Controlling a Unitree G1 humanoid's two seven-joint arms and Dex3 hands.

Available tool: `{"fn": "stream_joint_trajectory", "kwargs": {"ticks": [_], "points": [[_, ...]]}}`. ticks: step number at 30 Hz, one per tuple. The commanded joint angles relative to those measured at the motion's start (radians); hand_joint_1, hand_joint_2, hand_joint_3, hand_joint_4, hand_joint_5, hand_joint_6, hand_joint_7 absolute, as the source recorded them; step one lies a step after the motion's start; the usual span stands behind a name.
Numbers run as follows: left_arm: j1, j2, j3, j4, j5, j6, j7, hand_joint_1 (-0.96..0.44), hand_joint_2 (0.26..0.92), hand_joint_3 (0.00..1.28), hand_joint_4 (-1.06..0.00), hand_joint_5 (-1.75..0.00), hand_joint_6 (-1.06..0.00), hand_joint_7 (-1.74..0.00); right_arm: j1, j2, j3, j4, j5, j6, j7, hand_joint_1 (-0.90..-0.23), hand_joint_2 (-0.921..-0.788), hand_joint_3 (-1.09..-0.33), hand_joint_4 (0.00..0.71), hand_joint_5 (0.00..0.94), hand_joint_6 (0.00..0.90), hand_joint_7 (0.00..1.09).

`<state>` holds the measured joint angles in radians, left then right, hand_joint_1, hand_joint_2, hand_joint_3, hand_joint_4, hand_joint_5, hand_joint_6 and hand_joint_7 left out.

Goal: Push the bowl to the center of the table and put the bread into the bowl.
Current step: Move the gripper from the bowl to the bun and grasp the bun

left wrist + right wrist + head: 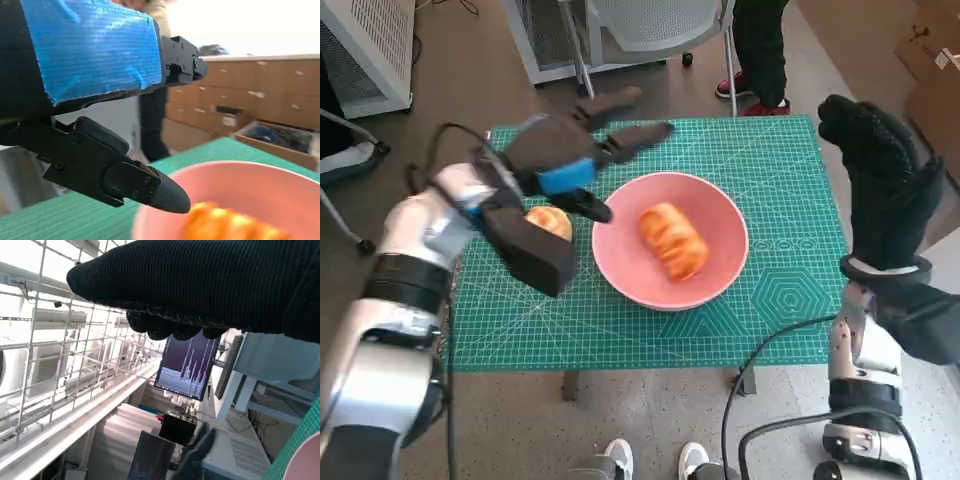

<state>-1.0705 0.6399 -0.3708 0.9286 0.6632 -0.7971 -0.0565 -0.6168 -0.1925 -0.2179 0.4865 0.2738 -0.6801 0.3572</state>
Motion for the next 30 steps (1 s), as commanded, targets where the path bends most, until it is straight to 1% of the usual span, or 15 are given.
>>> {"fn": "stream_joint_trajectory", "kwargs": {"ticks": [1,7,9,13,23,30], "points": [[0.067,0.087,0.041,-0.056,-0.03,0.059,-0.05,-0.69,0.847,0.0,-0.1,-0.01,-0.26,-0.07,-0.006,0.0,0.002,0.032,0.017,-0.001,0.027,-0.46,-0.921,-0.476,0.354,0.002,0.471,0.02],[0.132,0.12,0.078,-0.083,-0.079,0.114,-0.106,-0.65,0.814,0.0,-0.1,0.0,-0.27,-0.05,-0.021,0.0,0.0,0.061,0.03,-0.008,0.05,-0.463,-0.921,-0.473,0.356,0.003,0.473,0.02],[0.152,0.125,0.087,-0.077,-0.088,0.128,-0.112,-0.63,0.805,0.0,-0.09,0.0,-0.26,-0.04,-0.03,0.004,0.001,0.079,0.036,-0.009,0.061,-0.462,-0.921,-0.472,0.357,0.003,0.473,0.02],[0.172,0.125,0.093,-0.073,-0.096,0.145,-0.121,-0.62,0.791,0.0,-0.09,0.0,-0.25,-0.03,-0.035,0.007,0.005,0.087,0.048,-0.008,0.08,-0.454,-0.921,-0.469,0.356,0.002,0.473,0.02],[0.221,0.087,0.108,-0.107,-0.145,0.233,-0.2,-0.62,0.79,0.0,-0.08,0.0,-0.24,-0.01,-0.054,0.005,-0.001,0.103,0.066,0.003,0.115,-0.442,-0.921,-0.464,0.35,0.0,0.472,0.02],[0.229,0.055,0.093,-0.106,-0.146,0.277,-0.234,-0.59,0.792,0.0,-0.07,0.0,-0.23,-0.01,-0.069,-0.002,-0.006,0.132,0.065,-0.011,0.127,-0.435,-0.921,-0.463,0.353,0.002,0.474,0.02]]}}
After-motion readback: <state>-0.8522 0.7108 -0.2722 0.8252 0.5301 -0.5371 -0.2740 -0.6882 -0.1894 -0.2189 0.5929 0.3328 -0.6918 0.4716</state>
